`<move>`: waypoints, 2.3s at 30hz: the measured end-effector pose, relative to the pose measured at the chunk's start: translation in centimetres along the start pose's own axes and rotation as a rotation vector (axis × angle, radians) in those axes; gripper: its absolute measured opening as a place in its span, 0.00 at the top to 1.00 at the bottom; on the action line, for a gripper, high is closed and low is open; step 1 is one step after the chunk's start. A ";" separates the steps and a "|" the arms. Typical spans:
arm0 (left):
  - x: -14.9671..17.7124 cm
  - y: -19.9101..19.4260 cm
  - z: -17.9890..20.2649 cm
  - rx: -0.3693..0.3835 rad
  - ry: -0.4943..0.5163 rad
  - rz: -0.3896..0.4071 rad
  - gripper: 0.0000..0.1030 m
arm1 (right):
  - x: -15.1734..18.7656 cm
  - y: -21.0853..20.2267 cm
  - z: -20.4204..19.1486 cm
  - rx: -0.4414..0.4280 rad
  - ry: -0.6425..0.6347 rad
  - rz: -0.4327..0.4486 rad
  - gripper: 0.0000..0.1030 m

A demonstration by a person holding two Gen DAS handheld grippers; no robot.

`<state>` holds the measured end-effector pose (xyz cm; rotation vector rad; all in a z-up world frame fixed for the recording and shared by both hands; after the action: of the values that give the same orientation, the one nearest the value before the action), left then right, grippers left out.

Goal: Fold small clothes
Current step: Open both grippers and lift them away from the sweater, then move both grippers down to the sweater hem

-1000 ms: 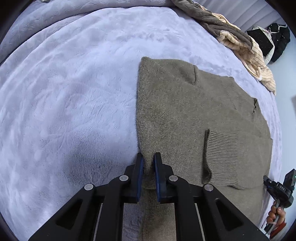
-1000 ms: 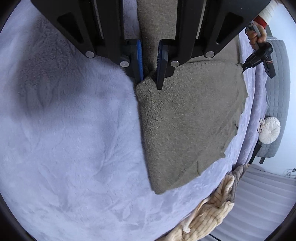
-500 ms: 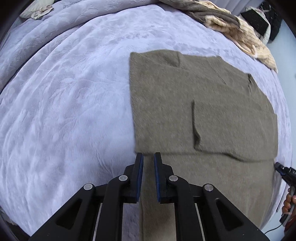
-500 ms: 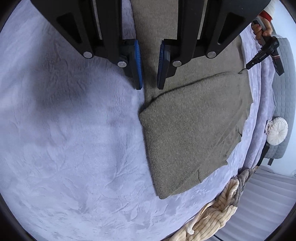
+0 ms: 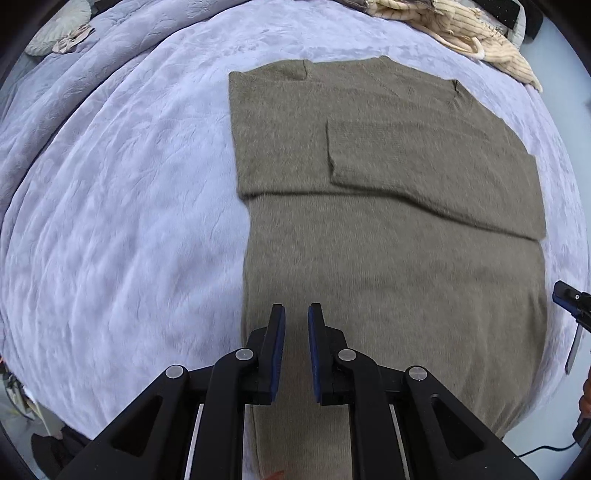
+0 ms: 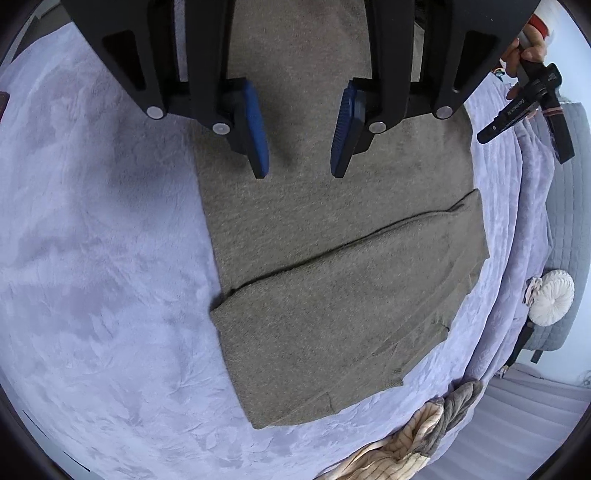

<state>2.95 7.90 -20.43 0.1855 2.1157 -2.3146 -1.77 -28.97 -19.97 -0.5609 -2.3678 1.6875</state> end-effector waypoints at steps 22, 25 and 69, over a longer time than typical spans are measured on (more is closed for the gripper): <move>4.5 -4.9 -0.5 -0.009 -0.001 -0.002 0.00 | 5.1 -4.2 -7.5 0.102 -0.232 0.019 0.19; 4.4 -5.3 -0.3 0.010 0.016 0.006 0.00 | 6.3 -3.8 -7.9 0.114 -0.246 -0.014 0.19; 15.7 -0.6 -1.5 0.127 0.016 -0.118 0.00 | 16.7 -3.4 0.1 0.118 -0.033 -0.102 0.19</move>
<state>-12.52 10.68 -21.30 0.0811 2.0399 -2.5240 -17.76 -23.28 -17.97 -0.3885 -2.2586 1.7897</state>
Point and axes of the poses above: each gripper's, at about its wrist camera, not at the fingertips, and y roughly the way its jaws point, z to its right, x to its underside, the point moved 9 cm from there along y, roughly the way its jaws point, and after that the axes turned 1 degree about x, right-handed, at the moved point
